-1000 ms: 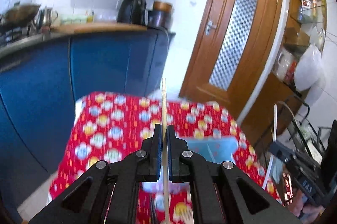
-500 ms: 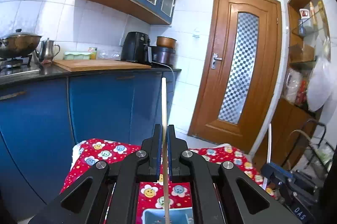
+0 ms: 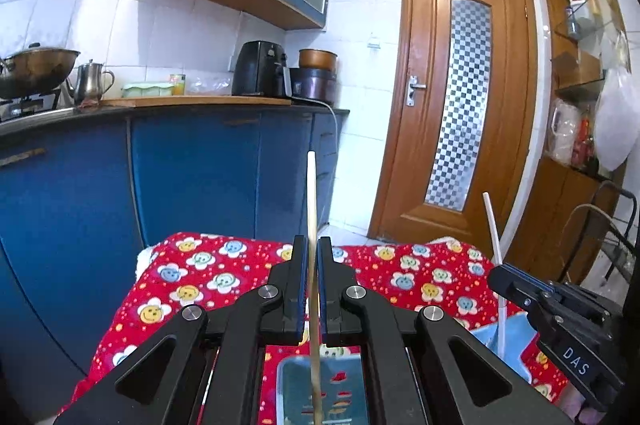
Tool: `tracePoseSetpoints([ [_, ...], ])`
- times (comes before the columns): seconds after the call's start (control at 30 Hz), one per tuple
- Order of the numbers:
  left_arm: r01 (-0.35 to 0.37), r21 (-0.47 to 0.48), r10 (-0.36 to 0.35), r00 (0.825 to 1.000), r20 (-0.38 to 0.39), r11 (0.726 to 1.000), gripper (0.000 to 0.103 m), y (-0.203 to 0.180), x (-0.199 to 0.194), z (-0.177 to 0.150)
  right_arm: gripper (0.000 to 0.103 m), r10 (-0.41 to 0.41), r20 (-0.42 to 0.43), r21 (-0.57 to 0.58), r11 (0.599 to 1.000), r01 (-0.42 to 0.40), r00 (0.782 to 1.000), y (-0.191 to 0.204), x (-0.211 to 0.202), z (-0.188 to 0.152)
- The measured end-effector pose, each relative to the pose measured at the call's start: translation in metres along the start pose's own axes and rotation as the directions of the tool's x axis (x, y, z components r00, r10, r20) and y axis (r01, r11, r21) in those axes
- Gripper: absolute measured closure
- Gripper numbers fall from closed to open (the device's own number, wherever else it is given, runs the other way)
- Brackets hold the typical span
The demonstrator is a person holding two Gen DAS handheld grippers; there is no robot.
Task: Organize utensils
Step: 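Carry both chopsticks upright over the blue box with both tools, then drop the white chopstick into the box with the right tool while the left releases its chopstick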
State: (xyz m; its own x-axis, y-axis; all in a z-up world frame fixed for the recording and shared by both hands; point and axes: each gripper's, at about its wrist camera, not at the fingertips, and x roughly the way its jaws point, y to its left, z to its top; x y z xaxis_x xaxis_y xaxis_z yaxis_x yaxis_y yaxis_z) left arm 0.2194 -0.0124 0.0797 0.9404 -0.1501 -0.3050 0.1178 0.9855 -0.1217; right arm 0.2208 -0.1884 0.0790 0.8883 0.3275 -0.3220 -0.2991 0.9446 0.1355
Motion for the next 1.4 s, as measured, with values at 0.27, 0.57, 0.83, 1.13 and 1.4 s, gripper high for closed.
tracePoseSetpoints([
  [0.27,0.009,0.002,-0.009,1.000,-0.023,1.000,0.098,0.003,-0.004,-0.010,0.096,0.017,-0.023,0.008,1.000,-0.017,1.000,0.002,-0.005,-0.001],
  [0.57,0.055,-0.034,-0.058,0.996,-0.075,0.998,0.087,0.006,-0.012,-0.012,0.075,0.033,-0.028,0.043,0.999,-0.032,0.999,0.004,-0.019,-0.001],
  [0.83,0.077,-0.020,-0.078,0.993,-0.091,0.997,0.080,0.008,-0.026,-0.010,0.066,0.020,-0.014,0.078,0.997,-0.019,1.000,0.006,-0.047,-0.001],
  [1.13,0.051,0.008,-0.049,0.988,-0.149,0.999,0.077,0.005,-0.013,0.002,0.057,0.014,-0.026,0.094,0.995,-0.011,1.000,0.009,-0.069,-0.002],
  [1.4,0.072,-0.034,-0.077,0.976,-0.202,0.997,0.077,0.007,0.021,0.015,0.056,0.021,-0.033,0.137,0.990,-0.016,0.999,-0.005,-0.076,-0.010],
])
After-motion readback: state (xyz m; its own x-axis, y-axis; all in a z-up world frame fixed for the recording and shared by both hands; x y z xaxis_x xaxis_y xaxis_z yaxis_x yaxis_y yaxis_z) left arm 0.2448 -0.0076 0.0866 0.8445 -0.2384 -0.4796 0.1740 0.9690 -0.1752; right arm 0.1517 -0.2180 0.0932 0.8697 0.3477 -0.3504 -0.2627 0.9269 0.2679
